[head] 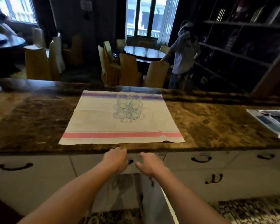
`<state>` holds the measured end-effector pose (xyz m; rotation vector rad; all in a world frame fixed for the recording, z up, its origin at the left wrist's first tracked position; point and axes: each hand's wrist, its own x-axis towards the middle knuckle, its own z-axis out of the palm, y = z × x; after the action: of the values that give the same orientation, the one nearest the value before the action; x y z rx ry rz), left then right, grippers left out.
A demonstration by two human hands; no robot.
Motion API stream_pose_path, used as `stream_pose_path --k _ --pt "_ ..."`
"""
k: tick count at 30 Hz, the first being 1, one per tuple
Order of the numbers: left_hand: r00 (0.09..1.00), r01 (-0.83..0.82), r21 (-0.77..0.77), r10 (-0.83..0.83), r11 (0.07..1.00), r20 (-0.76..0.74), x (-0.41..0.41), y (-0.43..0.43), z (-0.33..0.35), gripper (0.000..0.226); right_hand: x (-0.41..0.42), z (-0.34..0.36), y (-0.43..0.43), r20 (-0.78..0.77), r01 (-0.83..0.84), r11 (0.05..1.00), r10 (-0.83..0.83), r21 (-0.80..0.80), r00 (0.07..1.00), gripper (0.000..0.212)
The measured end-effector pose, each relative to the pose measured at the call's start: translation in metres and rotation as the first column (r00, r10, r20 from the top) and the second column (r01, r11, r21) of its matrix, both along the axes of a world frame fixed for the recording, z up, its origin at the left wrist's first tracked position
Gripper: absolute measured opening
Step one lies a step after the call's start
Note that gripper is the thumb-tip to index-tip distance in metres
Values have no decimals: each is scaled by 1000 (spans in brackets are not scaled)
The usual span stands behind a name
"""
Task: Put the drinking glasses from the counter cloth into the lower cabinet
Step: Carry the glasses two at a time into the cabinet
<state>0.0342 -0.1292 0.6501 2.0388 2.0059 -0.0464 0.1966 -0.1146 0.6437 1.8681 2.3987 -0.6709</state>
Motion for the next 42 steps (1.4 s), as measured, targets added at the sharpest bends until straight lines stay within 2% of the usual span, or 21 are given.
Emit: stream_pose_path --k 3,9,22,26,31,34,42 --pt "1000 -8 144 9 990 -9 -16 28 29 42 -3 39 24 -14 13 994 -12 106 1000 43" --pt "999 -32 296 42 955 -28 -50 91 62 52 -30 78 75 -4 123 970 -125 209 992 57" --pt "998 61 255 -67 965 17 -116 223 76 66 -105 106 179 -41 229 933 -227 279 973 56" --pt "993 73 221 -91 972 71 -117 247 66 60 -110 99 201 -31 244 931 -245 272 969 52" --pt "989 65 270 -99 961 113 -108 280 72 55 -98 100 243 -112 305 897 -284 319 952 48" --pt "993 56 263 -82 963 90 -107 297 83 56 -91 101 269 -111 275 918 -254 287 961 51" --pt "998 41 140 -49 989 50 -89 337 96 56 -85 101 334 -49 67 977 -58 200 997 56"
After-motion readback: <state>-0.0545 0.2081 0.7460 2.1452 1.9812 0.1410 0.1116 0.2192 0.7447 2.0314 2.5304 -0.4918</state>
